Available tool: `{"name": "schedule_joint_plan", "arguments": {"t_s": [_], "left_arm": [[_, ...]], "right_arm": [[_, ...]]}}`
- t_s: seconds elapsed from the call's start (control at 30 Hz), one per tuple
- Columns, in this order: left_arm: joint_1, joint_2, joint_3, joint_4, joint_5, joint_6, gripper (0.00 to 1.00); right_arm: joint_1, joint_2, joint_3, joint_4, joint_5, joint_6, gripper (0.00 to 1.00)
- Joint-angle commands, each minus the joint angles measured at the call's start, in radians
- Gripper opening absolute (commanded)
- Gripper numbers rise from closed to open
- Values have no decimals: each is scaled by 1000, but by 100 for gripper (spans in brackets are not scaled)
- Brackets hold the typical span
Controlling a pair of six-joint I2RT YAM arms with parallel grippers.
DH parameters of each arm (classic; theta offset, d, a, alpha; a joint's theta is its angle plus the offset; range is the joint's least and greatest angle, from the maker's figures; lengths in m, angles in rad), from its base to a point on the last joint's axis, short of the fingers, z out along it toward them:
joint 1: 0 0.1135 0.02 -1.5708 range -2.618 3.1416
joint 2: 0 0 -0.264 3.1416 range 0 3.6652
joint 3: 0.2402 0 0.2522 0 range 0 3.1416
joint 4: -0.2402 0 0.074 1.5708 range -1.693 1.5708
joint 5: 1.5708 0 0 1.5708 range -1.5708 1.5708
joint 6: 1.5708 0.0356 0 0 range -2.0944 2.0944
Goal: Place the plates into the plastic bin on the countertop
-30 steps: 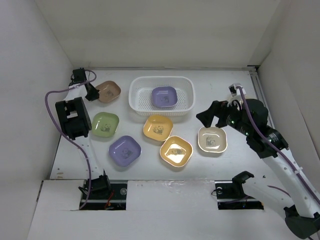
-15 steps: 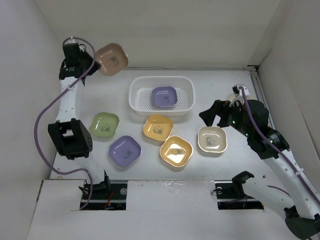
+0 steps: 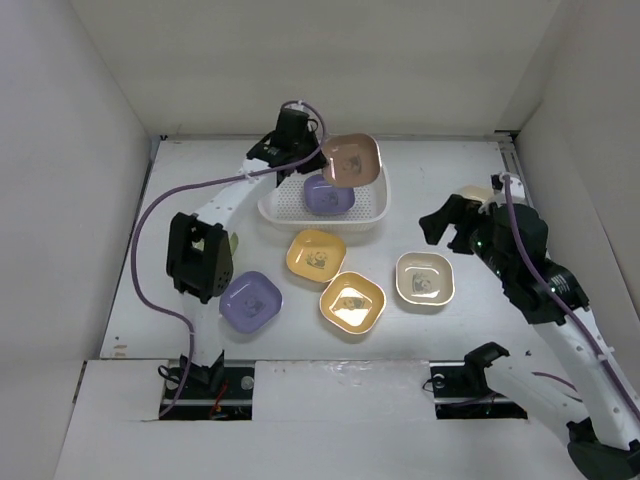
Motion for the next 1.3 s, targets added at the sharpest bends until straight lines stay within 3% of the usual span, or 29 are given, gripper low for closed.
{"name": "schedule_joint_plan", "arguments": {"t_s": [0.0, 0.27, 0.4, 0.5, 0.77, 1.0, 1.07, 1.1, 1.13, 1.27], "left_arm": [[24, -20, -10, 36, -67, -55, 0], [35, 86, -4, -1, -99, -30, 0], [35, 123, -25, 11, -90, -21, 0], [35, 141, -36, 24, -99, -21, 0], [65, 170, -45, 24, -108, -21, 0], [65, 180, -22, 4, -130, -10, 42], [65, 180, -22, -7, -130, -10, 68], [65, 167, -22, -7, -109, -10, 76], [65, 143, -22, -7, -108, -10, 99], [39, 48, -47, 19, -66, 7, 100]], "right_arm": [[-30, -39, 67, -39, 124, 27, 100], [-159, 53, 33, -85, 317, 47, 100], [-304, 102, -44, 37, 145, 47, 100], [-329, 59, -87, 122, 75, 36, 100], [-329, 50, -79, 104, -16, 6, 100], [-398, 91, -67, 84, -2, -15, 100], [-430, 119, -67, 84, -11, -40, 100], [-479, 130, -67, 84, -20, -53, 100], [-510, 162, -67, 84, -20, -53, 100], [-642, 307, -32, 108, -54, -74, 100]]}}
